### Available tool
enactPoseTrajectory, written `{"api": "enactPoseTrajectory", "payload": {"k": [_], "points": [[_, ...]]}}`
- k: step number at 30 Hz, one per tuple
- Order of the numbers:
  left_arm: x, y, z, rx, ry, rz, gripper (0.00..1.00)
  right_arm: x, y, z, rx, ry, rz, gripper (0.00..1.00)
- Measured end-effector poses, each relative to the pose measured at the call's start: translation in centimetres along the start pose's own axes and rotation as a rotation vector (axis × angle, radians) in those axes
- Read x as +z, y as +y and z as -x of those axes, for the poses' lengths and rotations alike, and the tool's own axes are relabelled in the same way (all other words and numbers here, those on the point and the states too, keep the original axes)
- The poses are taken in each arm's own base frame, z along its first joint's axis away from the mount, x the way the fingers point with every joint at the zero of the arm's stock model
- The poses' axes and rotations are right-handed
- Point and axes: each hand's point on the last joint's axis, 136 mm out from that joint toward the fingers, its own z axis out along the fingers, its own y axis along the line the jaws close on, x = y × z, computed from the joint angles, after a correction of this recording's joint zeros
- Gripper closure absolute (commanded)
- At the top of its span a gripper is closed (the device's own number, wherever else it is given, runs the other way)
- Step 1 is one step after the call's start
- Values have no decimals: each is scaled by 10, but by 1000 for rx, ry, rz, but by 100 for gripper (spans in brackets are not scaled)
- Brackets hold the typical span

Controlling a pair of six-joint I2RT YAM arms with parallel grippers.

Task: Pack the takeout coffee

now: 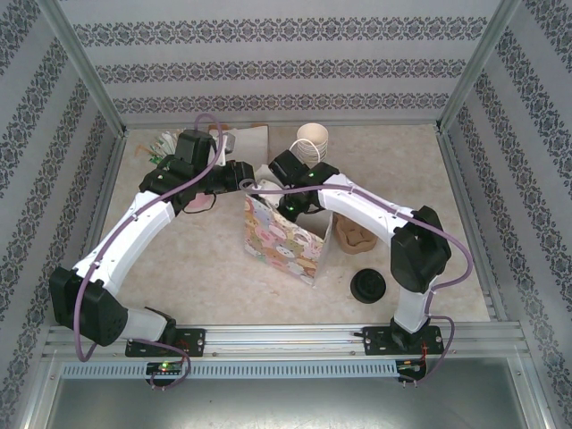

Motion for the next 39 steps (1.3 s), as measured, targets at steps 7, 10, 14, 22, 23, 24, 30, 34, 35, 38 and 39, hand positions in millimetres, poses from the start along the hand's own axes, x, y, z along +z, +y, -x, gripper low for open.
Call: {"api": "enactPoseTrajectory", "payload": {"k": [7, 10, 14, 22, 23, 24, 30, 34, 35, 38, 39], "points": [[-8, 1, -1, 6, -24, 15, 60, 3, 5, -1, -40, 18, -30, 54], [-12, 0, 0, 8, -37, 18, 55, 4, 6, -1, -47, 22, -42, 54], [-23, -2, 2, 14, -66, 19, 53, 3, 7, -2, -47, 14, -50, 55], [-57, -5, -1, 24, -176, 22, 49, 0, 7, -4, 13, -32, -66, 55], [-59, -4, -3, 22, -180, 23, 49, 0, 7, -3, 17, -37, -68, 55], [-60, -2, -5, 19, -183, 24, 49, 0, 7, -3, 26, -42, -70, 55], [-53, 11, -23, -11, -150, 42, 48, -1, 5, 1, 55, -50, -98, 55], [-51, 16, -34, -20, -130, 42, 48, -3, -1, 1, 84, -48, -138, 55], [-53, 17, -36, -19, -132, 40, 48, -3, -2, 1, 91, -48, -147, 55], [-62, 14, -38, -11, -151, 29, 47, -6, -7, 0, 115, -44, -189, 55], [-65, 12, -38, -8, -161, 23, 47, -7, -10, -1, 126, -44, -207, 55]]}}
